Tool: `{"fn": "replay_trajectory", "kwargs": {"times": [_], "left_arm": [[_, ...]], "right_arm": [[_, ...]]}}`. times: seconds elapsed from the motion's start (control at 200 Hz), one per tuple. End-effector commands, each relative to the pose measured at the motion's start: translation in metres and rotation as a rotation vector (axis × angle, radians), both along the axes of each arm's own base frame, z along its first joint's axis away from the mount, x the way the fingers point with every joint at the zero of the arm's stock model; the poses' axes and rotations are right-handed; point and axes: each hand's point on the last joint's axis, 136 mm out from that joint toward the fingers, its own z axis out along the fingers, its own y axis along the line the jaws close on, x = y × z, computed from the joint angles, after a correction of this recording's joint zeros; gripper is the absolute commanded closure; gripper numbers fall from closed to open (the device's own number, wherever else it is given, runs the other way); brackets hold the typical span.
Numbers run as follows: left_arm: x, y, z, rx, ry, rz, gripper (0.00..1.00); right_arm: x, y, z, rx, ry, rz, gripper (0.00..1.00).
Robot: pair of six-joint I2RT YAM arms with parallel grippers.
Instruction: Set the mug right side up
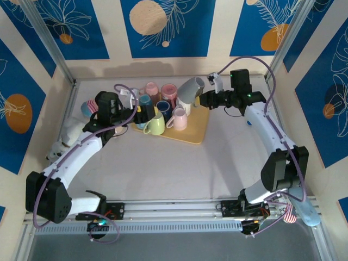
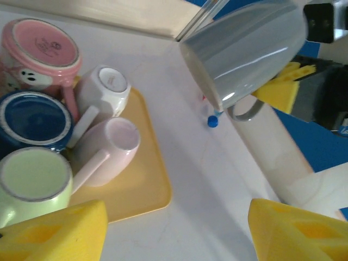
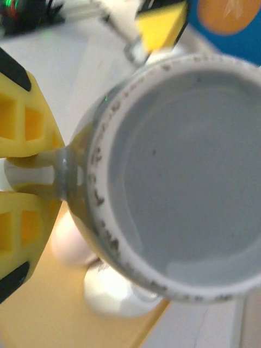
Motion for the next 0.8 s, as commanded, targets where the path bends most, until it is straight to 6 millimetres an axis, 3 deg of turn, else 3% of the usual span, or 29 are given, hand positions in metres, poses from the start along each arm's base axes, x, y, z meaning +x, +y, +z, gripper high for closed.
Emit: {"fn": "replay_trajectory", "kwargs": {"times": [0.0, 0.315, 0.565, 0.795], "left_arm": [[-0.002, -0.012, 0.038, -0.229, 0.006, -0.003, 0.32], [-0.006, -0.031, 0.067, -0.428, 0.042, -0.04, 0.32], [-0.01, -0.044, 0.08, -0.545, 0.084, -0.065, 0.32], [-0.009, -0.054, 0.089, -0.629, 0.099, -0.087, 0.44]], "right_arm": [[-0.019, 0.022, 0.058, 0.253, 0.019, 0.052, 1.0], [-0.035, 0.051, 0.097, 0.467, 0.061, 0.101, 1.0], [-0.034, 0.072, 0.101, 0.542, 0.085, 0.127, 1.0], [-0.035, 0.086, 0.102, 0.557, 0.093, 0.154, 1.0]]}}
